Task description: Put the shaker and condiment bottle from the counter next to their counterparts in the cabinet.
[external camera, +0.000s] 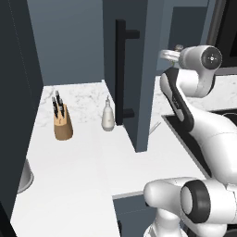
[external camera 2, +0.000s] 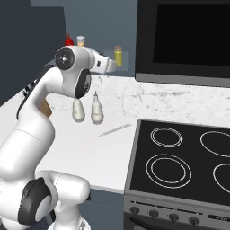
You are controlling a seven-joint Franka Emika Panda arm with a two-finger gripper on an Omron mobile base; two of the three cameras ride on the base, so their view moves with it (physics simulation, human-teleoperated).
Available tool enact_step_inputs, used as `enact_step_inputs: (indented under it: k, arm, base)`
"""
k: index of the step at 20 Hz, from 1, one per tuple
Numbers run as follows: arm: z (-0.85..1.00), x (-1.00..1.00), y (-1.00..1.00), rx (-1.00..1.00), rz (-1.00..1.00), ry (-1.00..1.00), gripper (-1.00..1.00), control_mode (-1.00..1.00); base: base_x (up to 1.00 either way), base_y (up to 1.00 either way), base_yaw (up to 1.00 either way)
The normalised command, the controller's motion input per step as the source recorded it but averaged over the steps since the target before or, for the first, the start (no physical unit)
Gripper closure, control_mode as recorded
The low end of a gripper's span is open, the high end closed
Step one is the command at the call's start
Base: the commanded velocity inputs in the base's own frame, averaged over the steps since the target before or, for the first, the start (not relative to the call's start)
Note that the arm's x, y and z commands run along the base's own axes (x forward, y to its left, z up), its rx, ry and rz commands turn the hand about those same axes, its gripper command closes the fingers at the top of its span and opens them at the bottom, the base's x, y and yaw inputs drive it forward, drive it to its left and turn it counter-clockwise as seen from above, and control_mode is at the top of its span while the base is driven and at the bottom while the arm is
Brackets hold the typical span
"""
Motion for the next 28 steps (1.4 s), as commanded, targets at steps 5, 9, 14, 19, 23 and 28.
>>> enact_step_inputs:
  k: [5, 9, 14, 19, 23, 28]
  arm:
    - [-0.15, 0.25, 0.00, 0.00, -0.01, 0.00, 1.00, -1.00]
    - [-0.08, 0.29, 0.00, 0.00, -0.02, 0.00, 1.00, -1.00]
    - [-0.05, 0.28, 0.00, 0.00, -0.03, 0.00, 1.00, -1.00]
    - [-0.01, 0.30, 0.00, 0.00, 0.00, 0.00, 1.00, -1.00]
    - [-0.11, 0.15, 0.00, 0.00, 0.00, 0.00, 1.00, -1.00]
    - [-0.24, 0.10, 0.00, 0.00, 0.00, 0.00, 1.00, -1.00]
  base:
    - [0.00, 0.00, 0.00]
    - [0.00, 0.00, 0.00]
    - [0.00, 0.00, 0.00]
    - [0.00, 0.00, 0.00]
    - [0.00, 0.00, 0.00]
    - [0.00, 0.00, 0.00]
